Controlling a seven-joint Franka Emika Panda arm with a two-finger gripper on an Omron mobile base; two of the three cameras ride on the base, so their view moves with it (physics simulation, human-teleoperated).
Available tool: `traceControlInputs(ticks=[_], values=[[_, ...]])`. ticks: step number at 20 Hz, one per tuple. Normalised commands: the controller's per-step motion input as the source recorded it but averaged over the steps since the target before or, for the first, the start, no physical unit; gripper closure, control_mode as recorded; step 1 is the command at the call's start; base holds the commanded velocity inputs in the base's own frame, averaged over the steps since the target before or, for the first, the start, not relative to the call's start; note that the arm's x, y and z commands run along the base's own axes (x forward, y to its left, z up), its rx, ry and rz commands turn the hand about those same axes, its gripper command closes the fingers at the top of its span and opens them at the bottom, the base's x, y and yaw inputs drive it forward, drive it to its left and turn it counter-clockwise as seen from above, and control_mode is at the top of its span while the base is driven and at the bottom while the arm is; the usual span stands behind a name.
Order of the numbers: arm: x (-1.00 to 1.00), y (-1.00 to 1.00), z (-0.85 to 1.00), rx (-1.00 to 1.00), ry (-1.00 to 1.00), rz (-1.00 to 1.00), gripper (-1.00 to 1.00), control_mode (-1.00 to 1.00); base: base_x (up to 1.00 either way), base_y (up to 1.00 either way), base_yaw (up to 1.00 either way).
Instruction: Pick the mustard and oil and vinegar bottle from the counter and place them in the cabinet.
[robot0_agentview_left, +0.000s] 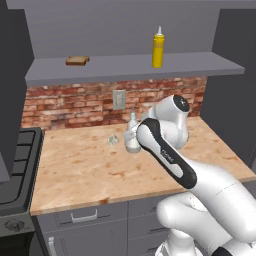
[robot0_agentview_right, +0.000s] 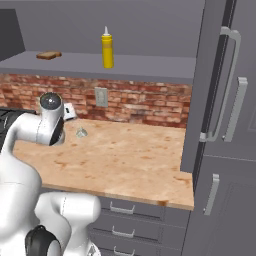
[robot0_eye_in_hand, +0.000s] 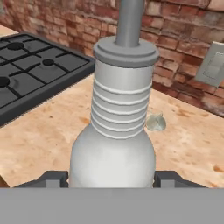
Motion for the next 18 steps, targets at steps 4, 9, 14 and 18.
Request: traceControlInputs(ticks=[4,9,14,18], values=[[-0.36,0.00,0.92,-0.01,-0.05,-0.03,1.00,-1.00,0.00,0.00,0.00],[-0.34,0.00,0.87,0.00,-0.06,-0.06,1.00,-1.00,0.00,0.00,0.00],[-0.32,0.00,0.80,0.00,-0.08,-0.09,1.00,-1.00,0.00,0.00,0.00],[-0.25,0.00,0.68,0.00,-0.10,-0.13,1.00,-1.00,0.00,0.00,0.00]])
